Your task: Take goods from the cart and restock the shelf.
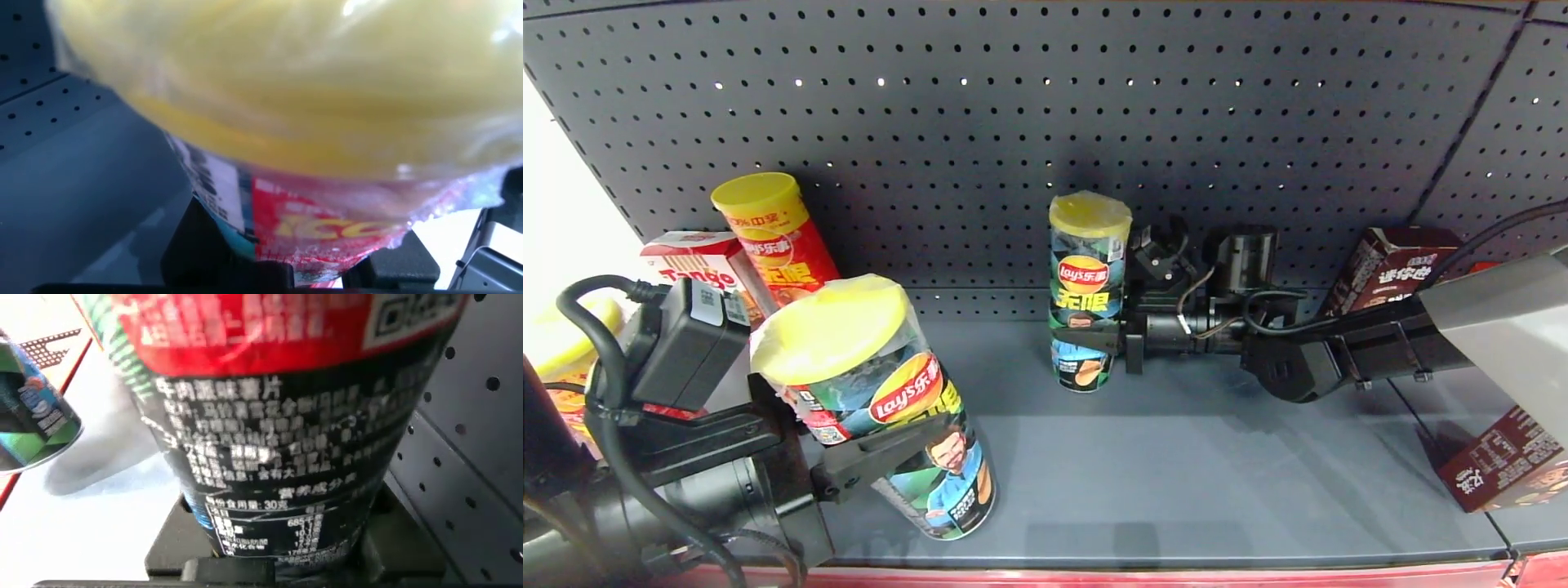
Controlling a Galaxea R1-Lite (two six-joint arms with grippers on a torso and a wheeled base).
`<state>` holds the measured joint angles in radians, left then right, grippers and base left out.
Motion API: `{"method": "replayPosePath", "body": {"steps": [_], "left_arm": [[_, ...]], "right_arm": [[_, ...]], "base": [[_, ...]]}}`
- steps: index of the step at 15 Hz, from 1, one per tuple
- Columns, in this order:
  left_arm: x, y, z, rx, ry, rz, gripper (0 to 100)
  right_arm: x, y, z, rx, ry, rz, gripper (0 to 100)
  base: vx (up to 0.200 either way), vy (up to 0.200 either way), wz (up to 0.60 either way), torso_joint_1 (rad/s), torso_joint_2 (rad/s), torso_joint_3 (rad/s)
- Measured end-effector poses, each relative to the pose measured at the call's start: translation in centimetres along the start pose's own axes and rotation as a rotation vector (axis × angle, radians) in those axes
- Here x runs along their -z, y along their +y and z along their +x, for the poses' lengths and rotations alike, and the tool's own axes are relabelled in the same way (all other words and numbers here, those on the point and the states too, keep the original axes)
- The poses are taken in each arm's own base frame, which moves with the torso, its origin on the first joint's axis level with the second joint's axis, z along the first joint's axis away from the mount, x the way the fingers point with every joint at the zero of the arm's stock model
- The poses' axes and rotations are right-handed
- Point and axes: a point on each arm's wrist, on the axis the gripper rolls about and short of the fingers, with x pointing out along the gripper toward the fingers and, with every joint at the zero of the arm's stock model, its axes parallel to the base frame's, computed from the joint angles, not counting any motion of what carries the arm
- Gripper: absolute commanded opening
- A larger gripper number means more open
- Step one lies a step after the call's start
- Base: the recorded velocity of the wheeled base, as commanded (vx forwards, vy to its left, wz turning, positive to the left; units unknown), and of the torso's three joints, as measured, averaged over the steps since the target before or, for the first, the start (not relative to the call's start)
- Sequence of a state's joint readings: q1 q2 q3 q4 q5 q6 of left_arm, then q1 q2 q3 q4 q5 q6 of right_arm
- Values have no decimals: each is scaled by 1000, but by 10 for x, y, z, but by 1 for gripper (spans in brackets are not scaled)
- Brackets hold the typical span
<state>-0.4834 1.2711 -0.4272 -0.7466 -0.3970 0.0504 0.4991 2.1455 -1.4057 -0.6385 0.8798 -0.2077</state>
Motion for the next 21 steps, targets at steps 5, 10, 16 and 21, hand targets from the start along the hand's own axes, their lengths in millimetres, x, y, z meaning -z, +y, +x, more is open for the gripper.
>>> {"method": "replayPosePath", "body": {"steps": [5,10,16,21], "left_arm": [[1,0,-1,-5,3,-1,0],[8,-1,-2,-14,27,-9,0],[7,-1,-2,-21,23,-7,0],[0,1,1,-23,2,1,0]], "right_arm": [[-27,15,-16,5,-26,-20,0],[-45,68,-33,-21,-15,-8,0],[-39,116,-53,-61,-30,-17,0],[-14,124,-57,-53,-21,-9,0]], "base": [[0,0,0,0,0,0],[0,0,0,0,0,0],[0,0,0,0,0,0],[0,0,0,0,0,0]]}}
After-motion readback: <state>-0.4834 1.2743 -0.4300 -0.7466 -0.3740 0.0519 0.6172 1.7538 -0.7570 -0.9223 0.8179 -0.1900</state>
